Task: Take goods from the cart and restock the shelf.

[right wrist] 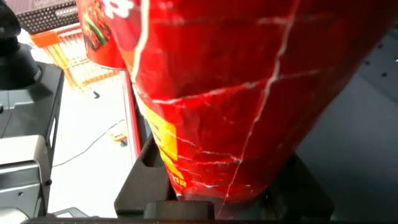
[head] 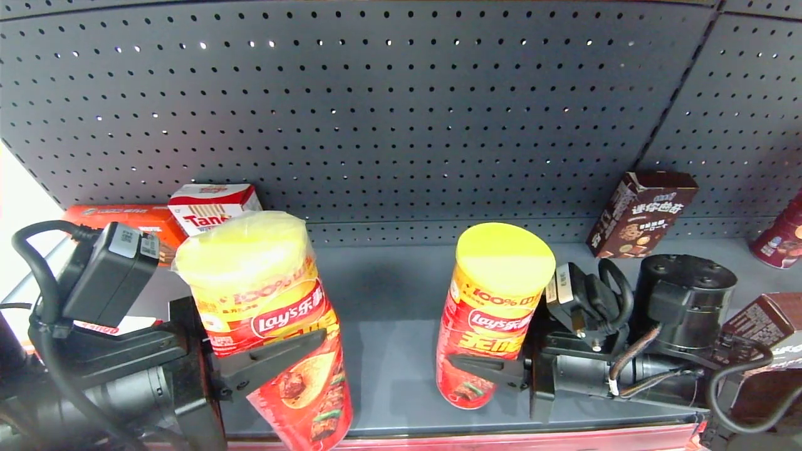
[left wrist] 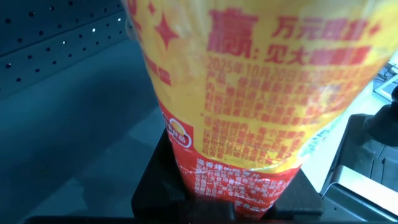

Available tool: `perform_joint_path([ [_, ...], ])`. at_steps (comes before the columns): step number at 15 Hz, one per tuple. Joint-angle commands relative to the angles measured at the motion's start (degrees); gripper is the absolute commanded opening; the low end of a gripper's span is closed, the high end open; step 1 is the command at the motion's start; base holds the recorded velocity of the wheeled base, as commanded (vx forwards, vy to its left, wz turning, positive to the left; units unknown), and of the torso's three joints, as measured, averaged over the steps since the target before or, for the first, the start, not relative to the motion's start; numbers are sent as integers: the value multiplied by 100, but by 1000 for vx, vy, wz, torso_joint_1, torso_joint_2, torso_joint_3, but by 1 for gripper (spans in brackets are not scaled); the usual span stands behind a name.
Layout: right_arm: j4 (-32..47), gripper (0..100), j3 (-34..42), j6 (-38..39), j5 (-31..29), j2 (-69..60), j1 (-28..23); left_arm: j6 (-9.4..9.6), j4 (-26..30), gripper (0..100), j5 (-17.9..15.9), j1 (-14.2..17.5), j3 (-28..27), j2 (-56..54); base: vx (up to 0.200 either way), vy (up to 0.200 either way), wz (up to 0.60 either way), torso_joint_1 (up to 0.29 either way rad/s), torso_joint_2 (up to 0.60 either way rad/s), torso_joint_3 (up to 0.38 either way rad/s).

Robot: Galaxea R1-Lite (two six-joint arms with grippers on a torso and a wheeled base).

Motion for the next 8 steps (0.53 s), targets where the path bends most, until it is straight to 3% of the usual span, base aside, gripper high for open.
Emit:
perform_joint_path([
  [1,0,0,-51,-4,14,239,46,-4,-4,0,-6,0,-25,13,0,0,0,0,0,0],
  [8,-70,0,-113,-39,14,538,64,-4,-13,0,-6,0,27,-13,0,0,0,0,0,0],
])
